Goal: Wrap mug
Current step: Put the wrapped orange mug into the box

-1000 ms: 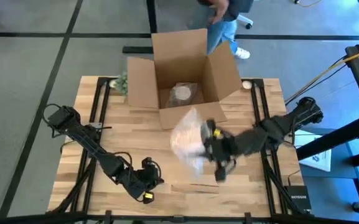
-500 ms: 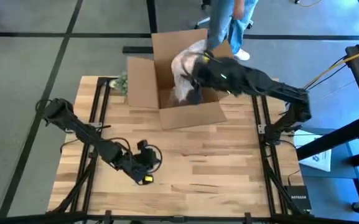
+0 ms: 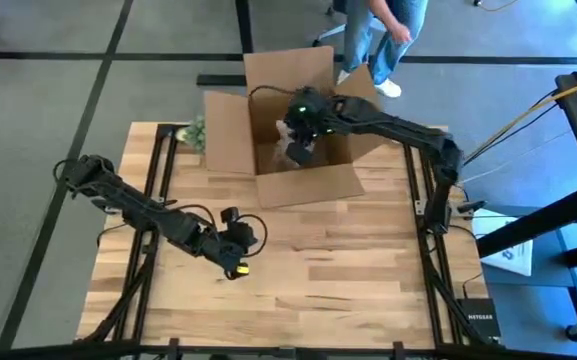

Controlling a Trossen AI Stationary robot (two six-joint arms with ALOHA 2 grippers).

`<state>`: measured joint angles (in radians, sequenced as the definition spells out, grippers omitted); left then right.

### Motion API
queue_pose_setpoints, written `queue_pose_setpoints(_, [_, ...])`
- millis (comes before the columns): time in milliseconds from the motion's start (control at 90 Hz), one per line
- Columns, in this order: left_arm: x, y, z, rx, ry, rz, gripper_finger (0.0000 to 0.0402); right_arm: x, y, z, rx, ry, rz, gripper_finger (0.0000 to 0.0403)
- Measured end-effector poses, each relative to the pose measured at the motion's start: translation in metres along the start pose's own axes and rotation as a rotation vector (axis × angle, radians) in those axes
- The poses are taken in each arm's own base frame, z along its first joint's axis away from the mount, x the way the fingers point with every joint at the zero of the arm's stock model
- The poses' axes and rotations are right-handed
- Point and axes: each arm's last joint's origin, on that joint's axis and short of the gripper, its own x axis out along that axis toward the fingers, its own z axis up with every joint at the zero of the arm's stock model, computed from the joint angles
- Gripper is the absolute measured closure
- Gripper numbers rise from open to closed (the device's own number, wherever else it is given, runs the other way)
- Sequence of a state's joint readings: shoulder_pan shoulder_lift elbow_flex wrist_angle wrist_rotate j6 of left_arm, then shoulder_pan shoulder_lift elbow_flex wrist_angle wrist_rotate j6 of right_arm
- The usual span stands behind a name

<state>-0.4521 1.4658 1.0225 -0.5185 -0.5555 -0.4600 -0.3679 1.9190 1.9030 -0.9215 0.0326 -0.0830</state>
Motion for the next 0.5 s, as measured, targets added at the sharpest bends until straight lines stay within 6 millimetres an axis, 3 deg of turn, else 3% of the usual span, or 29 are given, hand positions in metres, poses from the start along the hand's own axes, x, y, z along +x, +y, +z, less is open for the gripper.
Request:
queue_pose_setpoints(256, [0.000, 0.000, 0.000, -0.003, 0.010, -0.016, 0.0402, 0.068, 0.005, -0.007, -0.008, 0.096, 0.077, 0.0396])
queue_pose_setpoints(500, [0.000, -0.001, 0.000, -0.010, 0.015, -0.028, 0.0402, 0.087, 0.006, -0.007, 0.014, 0.082, 0.093, 0.0375])
